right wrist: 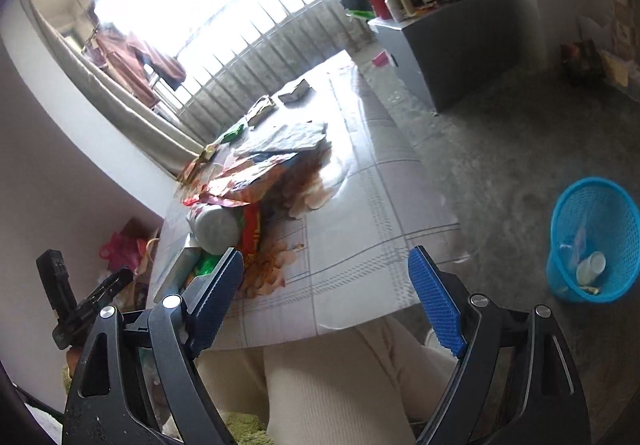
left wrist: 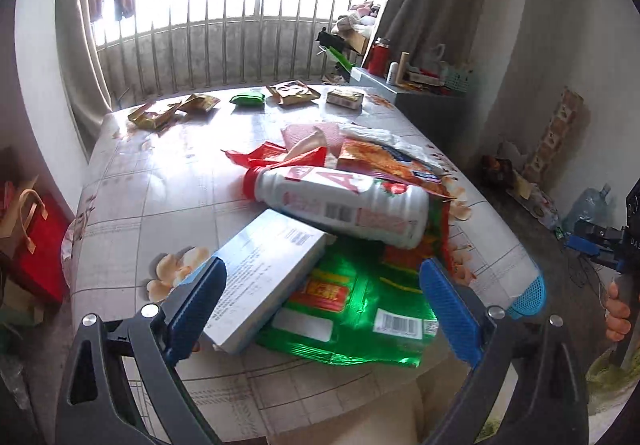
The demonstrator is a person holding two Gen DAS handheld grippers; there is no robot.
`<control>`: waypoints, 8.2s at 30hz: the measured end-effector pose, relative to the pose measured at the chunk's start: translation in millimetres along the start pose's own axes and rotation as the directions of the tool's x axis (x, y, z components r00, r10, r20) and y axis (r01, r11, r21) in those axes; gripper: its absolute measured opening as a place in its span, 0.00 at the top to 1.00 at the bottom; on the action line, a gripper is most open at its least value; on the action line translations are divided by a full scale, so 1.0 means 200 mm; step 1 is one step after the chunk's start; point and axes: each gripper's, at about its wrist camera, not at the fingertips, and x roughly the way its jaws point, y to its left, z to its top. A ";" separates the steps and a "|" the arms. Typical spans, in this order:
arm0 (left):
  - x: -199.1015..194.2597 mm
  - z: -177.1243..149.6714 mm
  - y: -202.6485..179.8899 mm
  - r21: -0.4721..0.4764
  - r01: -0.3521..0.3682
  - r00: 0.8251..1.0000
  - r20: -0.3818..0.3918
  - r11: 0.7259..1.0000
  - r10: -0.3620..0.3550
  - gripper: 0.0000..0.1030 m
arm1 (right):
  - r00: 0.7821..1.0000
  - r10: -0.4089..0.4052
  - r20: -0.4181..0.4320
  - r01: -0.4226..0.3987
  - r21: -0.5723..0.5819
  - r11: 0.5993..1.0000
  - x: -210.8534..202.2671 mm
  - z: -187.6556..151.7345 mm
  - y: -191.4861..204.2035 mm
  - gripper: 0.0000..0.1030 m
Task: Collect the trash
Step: 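Move both tools back to the table above the blue-white box, then grasp the blue-white box with the left tool while the right tool grasps the white tissue, then carry box and tissue to the blue wastebasket and release both, then lift both open tools away from the wastebasket back to the table, then grasp the red wrapper with the left tool while the right tool grasps the white cloth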
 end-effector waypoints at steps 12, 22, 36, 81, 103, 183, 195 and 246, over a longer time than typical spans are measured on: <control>0.29 0.00 0.21 0.061 0.085 0.993 -0.091 0.995 -0.079 0.08 | 0.981 0.078 -0.178 -0.077 0.010 0.997 0.37 0.06 0.27 0.21; 0.47 0.03 0.30 0.059 0.170 0.970 -0.189 0.984 -0.156 0.08 | 0.955 0.203 -0.218 -0.166 0.176 0.970 0.45 0.12 0.24 0.21; 0.46 0.00 0.34 0.059 0.173 0.967 -0.198 0.983 -0.159 0.18 | 0.950 0.280 -0.136 -0.175 0.510 0.842 0.74 0.48 -0.02 0.25; 0.12 0.19 0.37 -0.073 0.170 0.985 0.004 0.983 -0.170 0.26 | 0.890 0.420 0.179 -0.435 0.051 0.899 0.14 0.75 0.43 1.00; 0.05 0.44 -0.43 0.071 0.410 0.911 0.019 0.909 -0.413 0.26 | 0.874 0.181 0.450 -0.305 0.221 0.926 -0.52 0.36 -0.25 1.00; 0.15 0.31 -1.33 0.185 0.465 0.885 -0.064 0.866 -0.462 0.06 | 0.560 -0.791 0.247 0.800 0.086 0.593 -0.40 -0.11 -0.40 0.08; -0.09 0.20 -0.26 -0.057 0.190 0.976 0.117 0.980 -0.182 0.06 | 0.872 -0.327 0.365 0.412 -0.186 0.892 -0.24 0.09 0.15 0.08; 1.05 0.45 0.82 -0.759 0.130 0.904 -0.174 0.638 -0.391 0.53 | 0.928 0.239 -0.284 -0.103 0.423 0.900 0.84 0.43 0.11 0.38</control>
